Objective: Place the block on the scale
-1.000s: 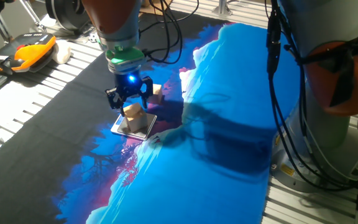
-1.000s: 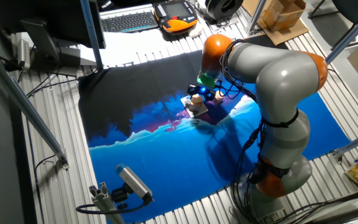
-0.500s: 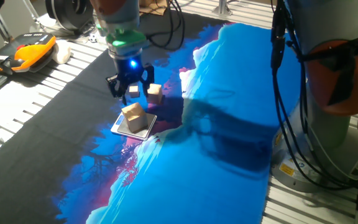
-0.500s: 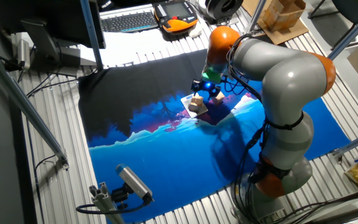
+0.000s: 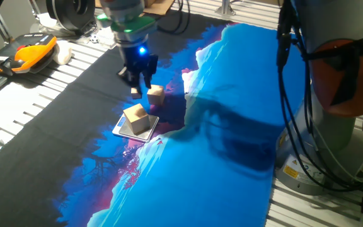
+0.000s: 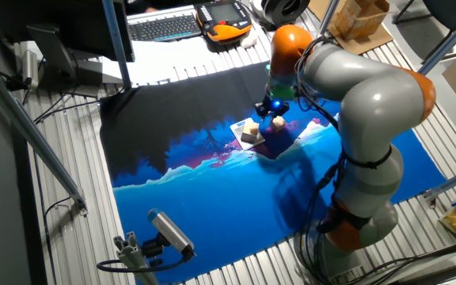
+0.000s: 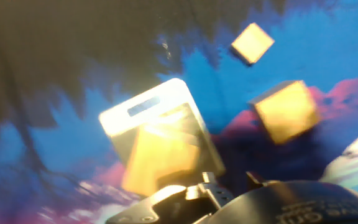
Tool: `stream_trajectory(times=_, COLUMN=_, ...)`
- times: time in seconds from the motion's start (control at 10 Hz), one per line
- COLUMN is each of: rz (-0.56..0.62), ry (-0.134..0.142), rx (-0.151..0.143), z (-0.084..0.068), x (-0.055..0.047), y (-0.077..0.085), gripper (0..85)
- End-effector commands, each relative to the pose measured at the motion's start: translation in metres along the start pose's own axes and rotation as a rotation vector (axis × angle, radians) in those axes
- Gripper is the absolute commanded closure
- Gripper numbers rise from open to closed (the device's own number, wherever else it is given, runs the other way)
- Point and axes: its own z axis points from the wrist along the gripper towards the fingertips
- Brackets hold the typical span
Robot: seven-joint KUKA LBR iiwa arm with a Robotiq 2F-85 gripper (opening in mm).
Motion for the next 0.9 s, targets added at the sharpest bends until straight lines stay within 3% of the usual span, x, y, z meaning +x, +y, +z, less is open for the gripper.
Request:
stream_trajectory(times=0.0, rz=-0.176, ry=-0.015, rx=-0.003, z=-0.0004, x=0.0018, y=-0.0029, gripper=85.0)
stream_trajectory(times=0.1, rz=-0.207, ry=-0.011, rx=-0.03, z=-0.0006, x=0.0033, y=-0.0058, gripper=85.0)
stream_trajectory(times=0.4, rz=-0.329, ry=0.012, rx=-0.025, z=-0.0013, x=0.0085, y=-0.0056, gripper=85.0)
stream_trajectory(times=0.8, rz=-0.346, ry=0.016, rx=-0.023, z=0.0007, x=0.01, y=0.0013, gripper=85.0)
